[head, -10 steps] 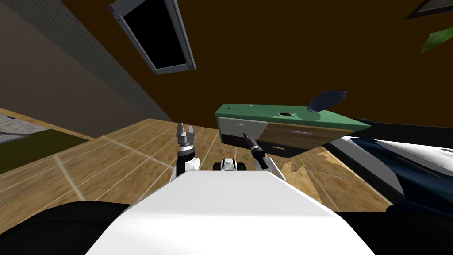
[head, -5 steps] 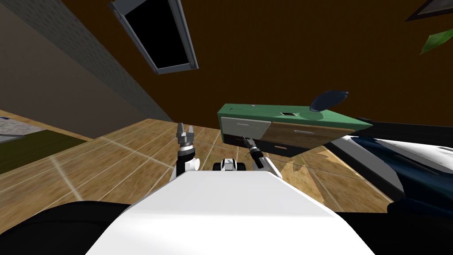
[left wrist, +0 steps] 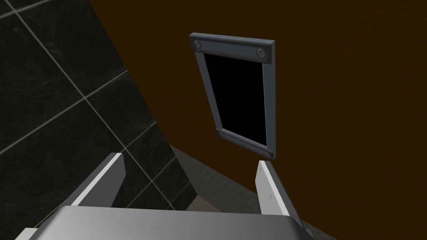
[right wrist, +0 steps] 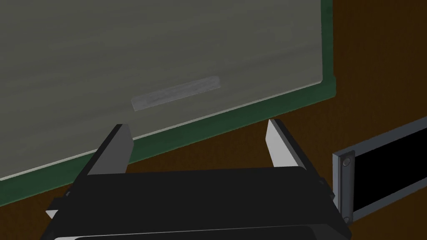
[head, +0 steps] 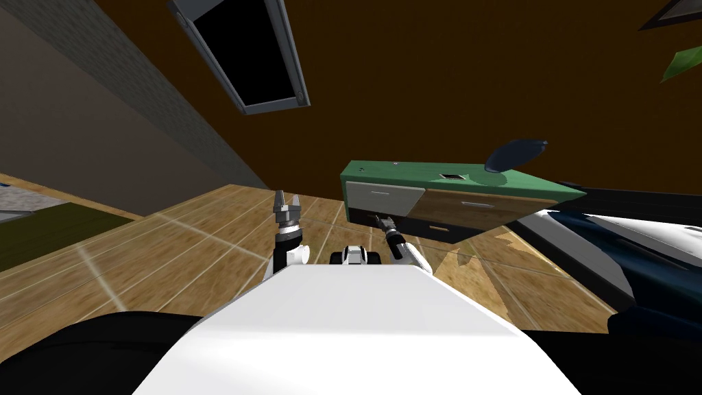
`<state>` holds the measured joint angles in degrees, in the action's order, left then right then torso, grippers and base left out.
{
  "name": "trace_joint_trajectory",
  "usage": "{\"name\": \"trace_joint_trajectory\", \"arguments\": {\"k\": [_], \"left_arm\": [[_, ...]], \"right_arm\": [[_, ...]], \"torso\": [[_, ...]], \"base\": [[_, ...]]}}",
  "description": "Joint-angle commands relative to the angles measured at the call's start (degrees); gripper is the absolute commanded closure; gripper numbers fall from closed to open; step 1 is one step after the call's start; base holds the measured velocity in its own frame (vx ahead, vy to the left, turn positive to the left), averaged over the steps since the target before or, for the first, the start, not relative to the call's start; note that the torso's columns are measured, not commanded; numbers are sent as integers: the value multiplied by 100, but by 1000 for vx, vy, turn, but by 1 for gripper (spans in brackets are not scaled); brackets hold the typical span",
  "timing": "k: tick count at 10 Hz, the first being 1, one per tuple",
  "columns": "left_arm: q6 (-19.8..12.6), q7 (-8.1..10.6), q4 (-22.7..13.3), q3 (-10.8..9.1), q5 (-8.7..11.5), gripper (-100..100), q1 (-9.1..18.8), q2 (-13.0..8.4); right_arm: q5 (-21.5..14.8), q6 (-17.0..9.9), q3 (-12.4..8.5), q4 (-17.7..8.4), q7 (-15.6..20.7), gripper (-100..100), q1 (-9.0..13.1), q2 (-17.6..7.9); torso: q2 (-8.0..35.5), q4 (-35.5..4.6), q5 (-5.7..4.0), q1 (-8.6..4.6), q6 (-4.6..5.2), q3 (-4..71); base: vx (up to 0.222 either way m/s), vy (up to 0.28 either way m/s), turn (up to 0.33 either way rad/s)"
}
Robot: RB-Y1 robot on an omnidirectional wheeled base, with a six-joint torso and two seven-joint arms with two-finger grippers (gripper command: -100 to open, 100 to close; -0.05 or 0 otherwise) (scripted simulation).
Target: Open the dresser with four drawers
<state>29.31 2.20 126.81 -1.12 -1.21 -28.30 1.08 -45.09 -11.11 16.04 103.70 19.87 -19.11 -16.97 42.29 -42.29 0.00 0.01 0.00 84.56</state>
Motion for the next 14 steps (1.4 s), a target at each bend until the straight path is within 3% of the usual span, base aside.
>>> {"name": "trace_joint_trajectory", "arguments": {"k": [1,2,3,4,7,8,10,13,14], "left_arm": [[0,0,0,0,0,0,0,0],[0,0,0,0,0,0,0,0],[0,0,0,0,0,0,0,0],[0,0,0,0,0,0,0,0],[0,0,0,0,0,0,0,-1],[0,0,0,0,0,0,0,0],[0,0,0,0,0,0,0,-1],[0,0,0,-1,0,0,0,-1],[0,0,0,-1,0,0,0,-1]], "right_arm": [[-459,-345,143,-337,164,-100,138,-61],[-600,-345,143,-337,164,-100,138,-61],[-794,-568,242,-554,263,-100,253,-121],[-906,-570,242,-554,263,-100,253,-121],[-1382,-1000,436,-985,459,-100,502,-233],[-1482,-1000,436,-985,459,-100,502,-233],[-1890,-1353,622,-1391,652,-100,774,-332],[-2251,-1588,711,-1600,745,-100,914,-376],[-2477,-1767,797,-1793,836,-100,1057,-417]], "torso": [[2,0,-1,-6,1,0],[0,0,0,1,0,0],[0,0,0,-5,0,1],[-3,1,0,-1,-1,2],[-1,1,0,-3,1,2],[-1,0,1,3,0,1],[-3,1,-1,-3,0,2],[0,0,-1,-3,0,0],[4,-1,-1,-7,1,-2]], "base": [[14,89,-1],[16,72,-5],[22,78,5],[23,57,1],[35,57,9],[32,52,7],[55,50,27],[49,34,19],[49,9,27]]}}
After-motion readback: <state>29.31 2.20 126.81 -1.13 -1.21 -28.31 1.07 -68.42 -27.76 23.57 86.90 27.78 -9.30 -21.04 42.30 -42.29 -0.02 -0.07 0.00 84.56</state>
